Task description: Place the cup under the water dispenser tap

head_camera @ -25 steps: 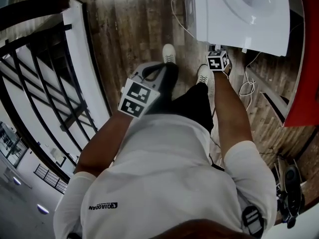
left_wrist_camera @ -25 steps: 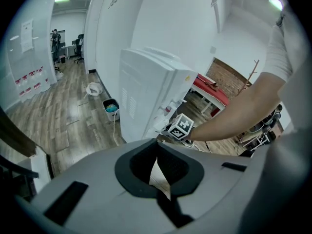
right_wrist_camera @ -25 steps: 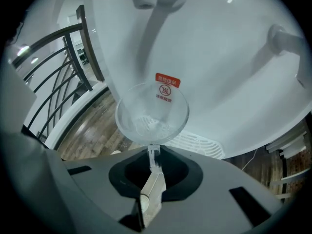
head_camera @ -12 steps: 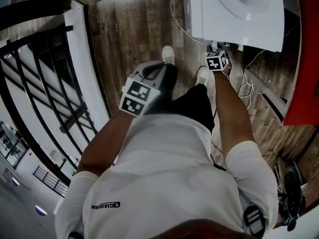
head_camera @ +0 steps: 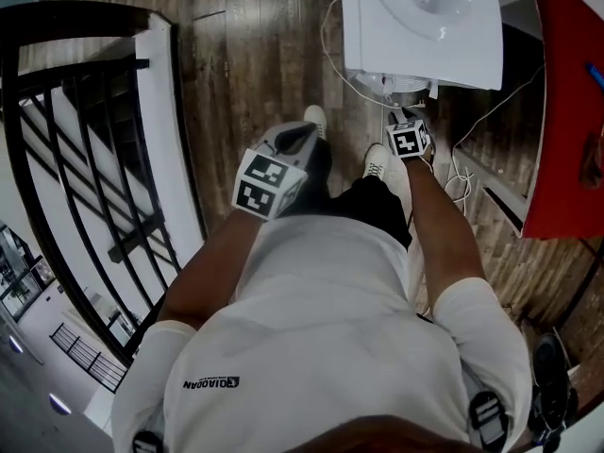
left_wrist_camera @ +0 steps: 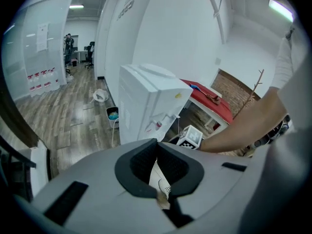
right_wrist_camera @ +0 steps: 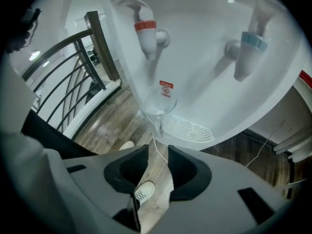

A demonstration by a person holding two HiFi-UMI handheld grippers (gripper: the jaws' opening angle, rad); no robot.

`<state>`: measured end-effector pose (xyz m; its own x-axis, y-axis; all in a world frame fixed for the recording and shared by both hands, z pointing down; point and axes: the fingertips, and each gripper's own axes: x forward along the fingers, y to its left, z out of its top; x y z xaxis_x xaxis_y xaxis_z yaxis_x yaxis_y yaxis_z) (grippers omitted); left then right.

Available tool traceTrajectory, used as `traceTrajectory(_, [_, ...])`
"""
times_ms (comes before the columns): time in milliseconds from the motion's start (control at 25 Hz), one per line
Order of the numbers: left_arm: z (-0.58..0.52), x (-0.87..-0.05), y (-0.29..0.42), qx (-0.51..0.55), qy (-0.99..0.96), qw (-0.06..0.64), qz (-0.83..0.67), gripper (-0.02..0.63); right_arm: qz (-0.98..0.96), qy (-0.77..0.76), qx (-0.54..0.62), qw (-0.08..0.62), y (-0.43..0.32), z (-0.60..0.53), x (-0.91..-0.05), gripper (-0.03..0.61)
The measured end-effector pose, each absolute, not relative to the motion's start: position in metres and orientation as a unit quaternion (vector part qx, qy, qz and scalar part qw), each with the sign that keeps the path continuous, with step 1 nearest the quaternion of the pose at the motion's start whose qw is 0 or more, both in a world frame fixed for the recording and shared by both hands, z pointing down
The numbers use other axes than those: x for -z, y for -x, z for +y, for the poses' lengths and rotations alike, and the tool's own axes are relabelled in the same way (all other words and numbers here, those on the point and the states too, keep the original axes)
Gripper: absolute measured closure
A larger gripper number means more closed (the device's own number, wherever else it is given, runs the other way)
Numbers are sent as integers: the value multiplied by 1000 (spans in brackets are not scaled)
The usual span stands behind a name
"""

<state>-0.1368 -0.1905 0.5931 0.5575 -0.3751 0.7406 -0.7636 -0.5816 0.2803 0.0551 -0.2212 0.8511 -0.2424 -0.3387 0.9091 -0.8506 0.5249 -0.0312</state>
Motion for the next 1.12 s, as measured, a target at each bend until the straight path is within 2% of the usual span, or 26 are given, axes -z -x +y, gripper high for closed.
traceTrajectory(200, [-189, -560, 120, -291, -830, 297, -372, 617, -762, -394, -296, 420, -68, -195, -802, 462])
traceTrajectory(440, [-176, -530, 86, -254, -835, 289, -394, 617, -801, -383, -347, 302, -80, -177, -700, 464])
traceTrajectory(480, [-173, -525, 80, -248, -836, 287, -397, 617, -813, -373, -348, 280, -78, -174, -677, 470])
traceTrajectory(560, [-165, -513, 68, -235, -839, 283, -402, 617, -842, -347, -338, 237, -71, -167, -626, 524])
traceTrajectory(720, [-142, -487, 50, -220, -847, 270, -402, 617, -880, -310, -321, 161, -62, -148, -539, 552])
traceTrajectory(1120, [-129, -436, 42, -179, -862, 248, -404, 617, -916, -281, -277, 67, -53, -123, -411, 554])
